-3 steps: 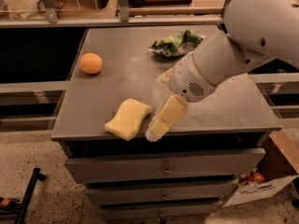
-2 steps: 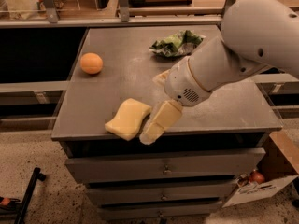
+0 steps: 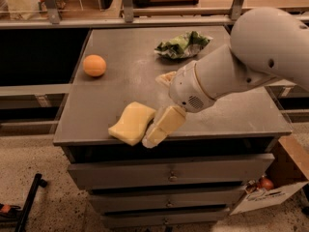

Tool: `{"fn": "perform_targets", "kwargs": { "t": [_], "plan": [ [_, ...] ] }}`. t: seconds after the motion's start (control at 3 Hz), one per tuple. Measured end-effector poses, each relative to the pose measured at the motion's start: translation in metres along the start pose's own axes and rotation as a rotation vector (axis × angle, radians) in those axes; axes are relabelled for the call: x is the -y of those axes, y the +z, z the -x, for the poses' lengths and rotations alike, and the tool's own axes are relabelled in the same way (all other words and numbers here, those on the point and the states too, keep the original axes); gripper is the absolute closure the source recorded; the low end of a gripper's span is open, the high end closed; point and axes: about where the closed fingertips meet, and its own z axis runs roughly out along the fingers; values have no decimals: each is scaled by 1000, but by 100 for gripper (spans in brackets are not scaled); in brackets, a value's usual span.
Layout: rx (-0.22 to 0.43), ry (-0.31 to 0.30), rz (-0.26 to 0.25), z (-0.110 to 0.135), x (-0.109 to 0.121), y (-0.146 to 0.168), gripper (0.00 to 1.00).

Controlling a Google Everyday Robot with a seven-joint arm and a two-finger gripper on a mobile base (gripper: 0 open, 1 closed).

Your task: Move sponge near orange

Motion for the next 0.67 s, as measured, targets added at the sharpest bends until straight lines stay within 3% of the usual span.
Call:
{"fn": "perform_targets", "kwargs": {
  "t": [0.33,0.67],
  "plan": [
    [97,-78,-55,6,10,18,0],
    [146,-121,-53,10,19,37,0]
  ]
}}
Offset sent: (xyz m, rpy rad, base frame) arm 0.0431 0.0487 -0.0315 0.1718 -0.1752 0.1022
